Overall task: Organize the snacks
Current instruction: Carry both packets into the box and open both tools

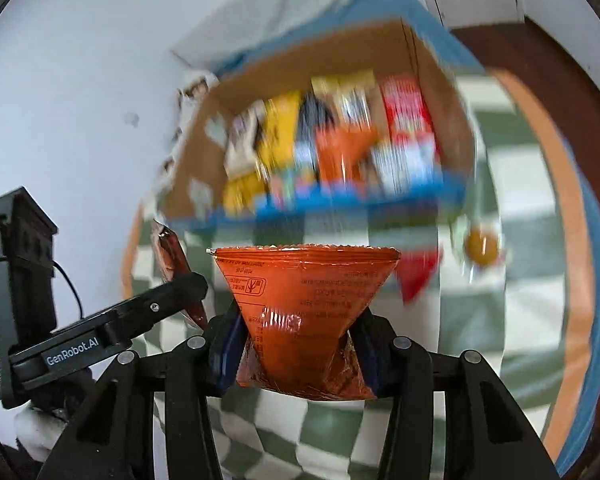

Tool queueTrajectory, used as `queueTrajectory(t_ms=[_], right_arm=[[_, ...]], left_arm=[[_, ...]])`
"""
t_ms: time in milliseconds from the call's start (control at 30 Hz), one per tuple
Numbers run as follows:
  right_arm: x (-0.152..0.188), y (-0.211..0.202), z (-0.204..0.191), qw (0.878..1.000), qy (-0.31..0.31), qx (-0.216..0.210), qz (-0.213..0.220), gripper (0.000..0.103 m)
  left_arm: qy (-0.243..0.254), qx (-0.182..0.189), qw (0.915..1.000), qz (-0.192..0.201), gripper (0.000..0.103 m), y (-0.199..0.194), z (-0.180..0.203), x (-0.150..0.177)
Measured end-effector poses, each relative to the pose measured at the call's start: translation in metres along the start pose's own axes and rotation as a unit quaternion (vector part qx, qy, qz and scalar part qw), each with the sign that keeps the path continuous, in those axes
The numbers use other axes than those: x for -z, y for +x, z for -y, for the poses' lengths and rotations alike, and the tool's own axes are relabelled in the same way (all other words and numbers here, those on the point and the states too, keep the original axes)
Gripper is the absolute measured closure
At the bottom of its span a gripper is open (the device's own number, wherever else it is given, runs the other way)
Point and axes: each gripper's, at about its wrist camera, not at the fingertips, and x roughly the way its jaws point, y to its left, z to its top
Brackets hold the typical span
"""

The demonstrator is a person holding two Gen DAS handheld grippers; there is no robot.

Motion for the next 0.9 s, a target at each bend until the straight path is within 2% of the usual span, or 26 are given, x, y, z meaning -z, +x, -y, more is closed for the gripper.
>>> queueTrajectory(t_ms=[100, 167, 267, 333, 533, 700, 733, 767, 800, 833, 900], right_arm=[[-0.043, -0.004, -0.009, 1.000, -0.007, 0.007, 0.024, 0.052], [-0.070, -0.001, -0.010, 0.999, -0.010, 0.019, 0.030, 0.052], [-0.115, 0.016, -0.004, 0.998, -0.012, 0.047, 0.025, 0.052], [-0.138, 0.032, 0.000, 0.998, -0.010, 0.060, 0.014, 0.052], [-0.179, 0.080, 0.000, 0.997, -0.004, 0.068, -0.024, 0.052], [-0.192, 0.115, -0.010, 0.997, -0.002, 0.061, -0.047, 0.051], [-0.193, 0.122, -0.011, 0.996, -0.006, 0.067, -0.052, 0.047], [-0.196, 0.129, -0.013, 0.995, -0.012, 0.077, -0.059, 0.025], [-0.198, 0.135, -0.014, 0.994, -0.016, 0.084, -0.063, 0.006], [-0.199, 0.139, -0.014, 0.994, -0.017, 0.087, -0.062, 0.005], [-0.200, 0.144, -0.014, 0.992, -0.020, 0.100, -0.069, 0.005]], left_arm=[[0.011, -0.013, 0.9997, 0.018, 0.049, 0.003, 0.007, -0.043], [0.013, -0.024, 0.9996, 0.011, 0.049, 0.015, 0.007, -0.075], [0.009, -0.046, 0.9989, -0.008, 0.049, 0.042, -0.001, -0.114], [0.007, -0.061, 0.9975, -0.035, 0.049, 0.061, -0.011, -0.141], [0.002, -0.102, 0.9915, -0.081, 0.049, 0.107, -0.039, -0.169], [-0.009, -0.116, 0.9880, -0.102, 0.048, 0.126, -0.057, -0.177], [-0.008, -0.127, 0.9869, -0.099, 0.046, 0.127, -0.059, -0.178], [-0.005, -0.136, 0.9859, -0.096, 0.042, 0.127, -0.060, -0.179], [-0.004, -0.141, 0.9854, -0.095, 0.027, 0.125, -0.060, -0.180], [-0.010, -0.136, 0.9864, -0.093, 0.016, 0.126, -0.063, -0.181], [-0.018, -0.127, 0.9876, -0.090, 0.015, 0.126, -0.064, -0.181]])
